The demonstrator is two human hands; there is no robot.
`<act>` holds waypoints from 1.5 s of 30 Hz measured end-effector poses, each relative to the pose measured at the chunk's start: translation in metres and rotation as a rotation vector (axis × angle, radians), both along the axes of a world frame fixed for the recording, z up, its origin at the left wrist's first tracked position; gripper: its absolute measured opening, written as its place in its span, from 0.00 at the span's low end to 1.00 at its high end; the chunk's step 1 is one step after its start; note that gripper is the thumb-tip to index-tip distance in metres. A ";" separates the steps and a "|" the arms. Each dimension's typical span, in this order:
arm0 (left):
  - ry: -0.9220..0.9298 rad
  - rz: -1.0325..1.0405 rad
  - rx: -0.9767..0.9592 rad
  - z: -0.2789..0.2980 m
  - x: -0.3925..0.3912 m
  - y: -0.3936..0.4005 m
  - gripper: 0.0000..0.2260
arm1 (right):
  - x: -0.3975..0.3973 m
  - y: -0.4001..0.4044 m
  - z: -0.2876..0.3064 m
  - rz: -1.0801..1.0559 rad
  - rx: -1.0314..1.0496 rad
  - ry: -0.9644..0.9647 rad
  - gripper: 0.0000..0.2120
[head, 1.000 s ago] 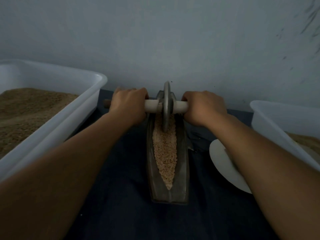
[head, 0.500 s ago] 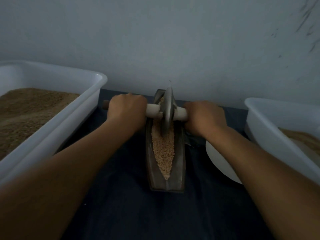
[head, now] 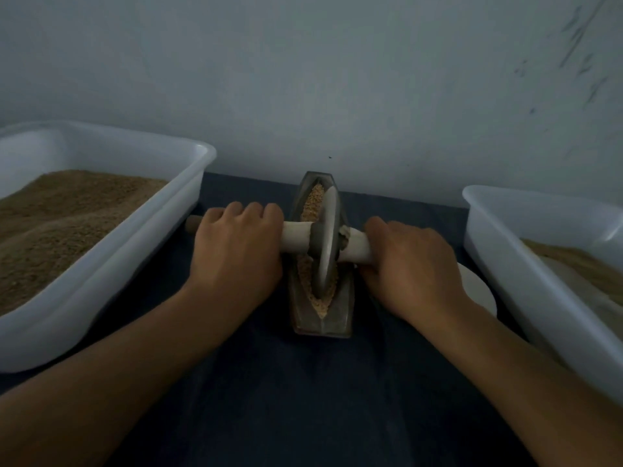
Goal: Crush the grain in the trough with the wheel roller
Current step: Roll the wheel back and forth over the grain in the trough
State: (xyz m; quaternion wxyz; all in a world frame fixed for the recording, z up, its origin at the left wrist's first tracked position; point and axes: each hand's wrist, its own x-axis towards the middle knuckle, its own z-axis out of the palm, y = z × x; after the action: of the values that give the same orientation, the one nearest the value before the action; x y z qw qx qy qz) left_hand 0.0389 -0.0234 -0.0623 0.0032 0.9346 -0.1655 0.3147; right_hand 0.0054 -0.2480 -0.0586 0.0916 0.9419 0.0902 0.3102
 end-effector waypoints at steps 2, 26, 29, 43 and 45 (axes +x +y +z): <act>0.022 -0.002 0.011 0.000 -0.001 0.002 0.14 | 0.000 0.001 0.000 0.002 0.006 -0.008 0.15; 0.331 0.135 0.070 0.013 0.123 -0.025 0.10 | 0.133 -0.013 0.023 -0.137 0.014 0.329 0.12; 0.259 0.151 0.117 0.012 0.113 -0.026 0.08 | 0.122 -0.013 0.014 -0.152 0.036 0.305 0.12; 0.097 -0.022 0.015 0.001 0.007 0.000 0.15 | 0.001 0.003 0.004 0.015 0.042 0.029 0.12; 0.094 -0.044 -0.001 0.003 -0.001 0.005 0.15 | -0.006 0.004 0.007 0.038 0.044 0.019 0.11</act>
State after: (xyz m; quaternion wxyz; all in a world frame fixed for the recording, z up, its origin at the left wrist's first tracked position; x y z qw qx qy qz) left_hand 0.0377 -0.0180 -0.0595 0.0185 0.9446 -0.1855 0.2702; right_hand -0.0002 -0.2439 -0.0516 0.0641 0.9447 0.1023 0.3049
